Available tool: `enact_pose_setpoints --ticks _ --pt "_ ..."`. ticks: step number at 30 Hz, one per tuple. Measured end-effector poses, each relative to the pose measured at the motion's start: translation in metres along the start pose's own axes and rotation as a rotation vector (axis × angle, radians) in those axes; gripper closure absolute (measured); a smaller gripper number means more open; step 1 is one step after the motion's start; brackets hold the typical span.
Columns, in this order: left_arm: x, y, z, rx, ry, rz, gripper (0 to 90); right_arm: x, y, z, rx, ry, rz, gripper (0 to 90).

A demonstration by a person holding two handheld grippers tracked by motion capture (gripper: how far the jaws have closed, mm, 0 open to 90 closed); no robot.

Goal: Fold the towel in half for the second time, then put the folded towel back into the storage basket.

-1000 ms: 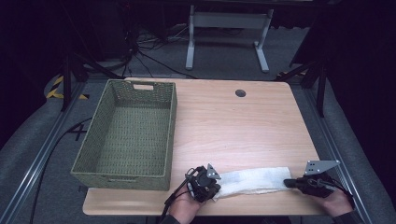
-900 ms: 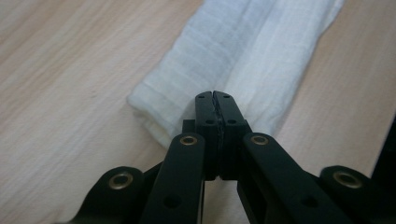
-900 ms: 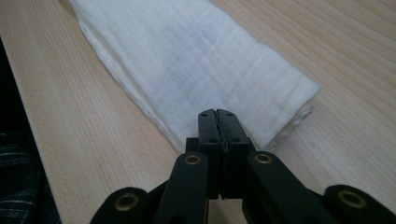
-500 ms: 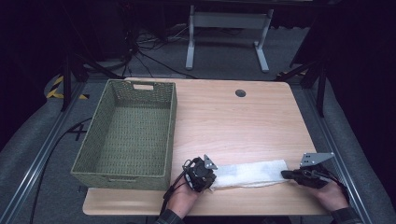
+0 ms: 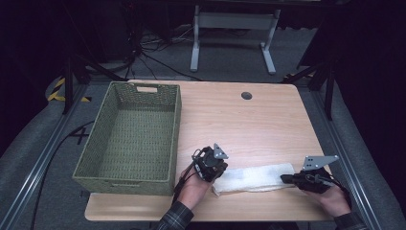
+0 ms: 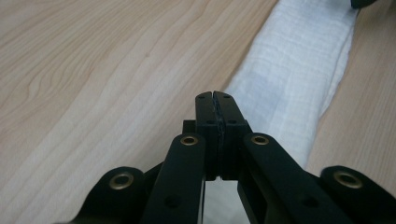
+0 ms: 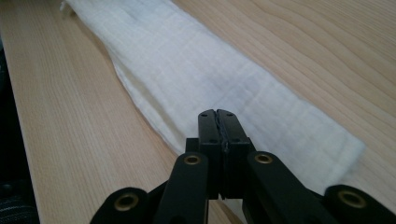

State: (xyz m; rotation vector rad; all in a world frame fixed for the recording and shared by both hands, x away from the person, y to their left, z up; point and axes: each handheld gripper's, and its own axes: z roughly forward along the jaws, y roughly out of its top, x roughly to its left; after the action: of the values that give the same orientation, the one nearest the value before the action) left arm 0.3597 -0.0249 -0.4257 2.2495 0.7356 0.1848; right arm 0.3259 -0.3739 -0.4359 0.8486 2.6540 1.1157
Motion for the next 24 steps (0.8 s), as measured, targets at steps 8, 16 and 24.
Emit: enact_pose_setpoints --ticks 8,16,24 --pt "0.003 0.008 0.024 0.043 -0.045 0.029 89.6 0.014 0.008 0.016 0.021 0.055 -0.037 89.8" --pt "-0.005 0.005 0.038 0.114 -0.07 0.077 89.6 0.017 0.012 0.031 0.086 0.053 -0.069 89.7" --pt "-0.008 0.001 0.037 0.126 -0.08 0.099 89.6 0.004 0.021 0.039 0.095 0.005 -0.054 89.8"
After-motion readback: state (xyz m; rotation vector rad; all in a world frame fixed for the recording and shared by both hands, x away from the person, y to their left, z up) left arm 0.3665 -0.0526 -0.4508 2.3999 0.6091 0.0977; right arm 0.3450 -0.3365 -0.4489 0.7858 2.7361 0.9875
